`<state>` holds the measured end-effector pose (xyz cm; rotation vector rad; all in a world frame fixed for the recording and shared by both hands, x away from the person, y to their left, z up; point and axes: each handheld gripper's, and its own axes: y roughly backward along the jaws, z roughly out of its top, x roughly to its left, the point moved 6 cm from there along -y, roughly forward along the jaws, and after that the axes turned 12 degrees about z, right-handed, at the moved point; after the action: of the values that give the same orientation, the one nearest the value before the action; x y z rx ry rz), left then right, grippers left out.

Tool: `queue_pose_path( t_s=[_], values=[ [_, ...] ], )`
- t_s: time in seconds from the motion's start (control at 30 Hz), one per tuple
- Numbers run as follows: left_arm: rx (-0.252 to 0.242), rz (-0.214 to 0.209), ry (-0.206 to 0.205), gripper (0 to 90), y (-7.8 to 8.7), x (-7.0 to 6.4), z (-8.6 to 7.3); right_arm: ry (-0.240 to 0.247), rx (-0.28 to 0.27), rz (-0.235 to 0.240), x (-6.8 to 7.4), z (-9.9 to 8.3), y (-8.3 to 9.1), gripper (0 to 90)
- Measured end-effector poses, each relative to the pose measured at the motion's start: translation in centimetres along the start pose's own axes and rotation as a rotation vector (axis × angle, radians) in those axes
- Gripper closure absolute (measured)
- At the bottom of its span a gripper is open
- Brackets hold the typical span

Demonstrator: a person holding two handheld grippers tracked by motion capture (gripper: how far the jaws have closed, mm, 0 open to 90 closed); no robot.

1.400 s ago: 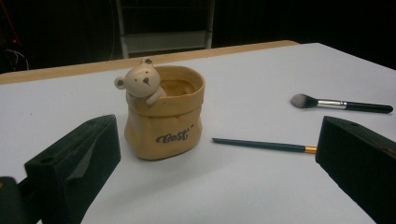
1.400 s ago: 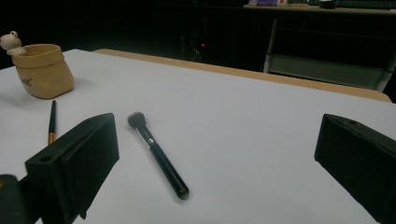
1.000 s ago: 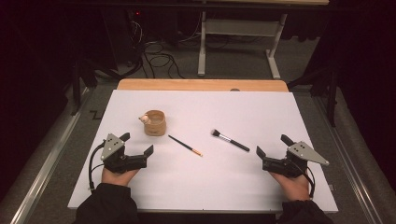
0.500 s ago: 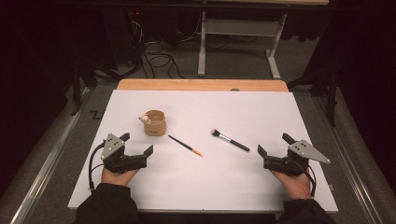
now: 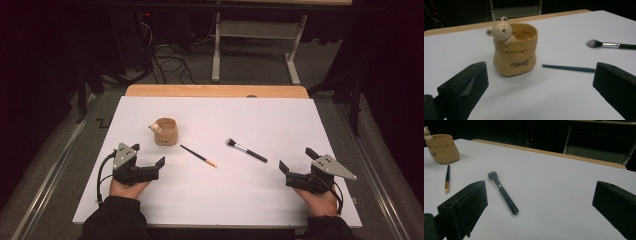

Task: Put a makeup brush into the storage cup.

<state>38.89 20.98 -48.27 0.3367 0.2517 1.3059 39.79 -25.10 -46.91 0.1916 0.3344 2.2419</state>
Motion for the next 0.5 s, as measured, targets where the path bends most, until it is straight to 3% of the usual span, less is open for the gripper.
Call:
queue_pose_path(
  t_s=[0.37,0.5],
  values=[
    [0.100,0.007,-0.006,0.7,-0.9,0.1,-1.1,-0.011,0.005,-0.002,-0.1,-0.4,-0.2,0.5],
    [0.129,0.000,-0.030,0.7,-1.2,-0.1,-1.4,-0.011,0.013,0.002,-0.1,-0.6,-0.4,0.5]
  ],
)
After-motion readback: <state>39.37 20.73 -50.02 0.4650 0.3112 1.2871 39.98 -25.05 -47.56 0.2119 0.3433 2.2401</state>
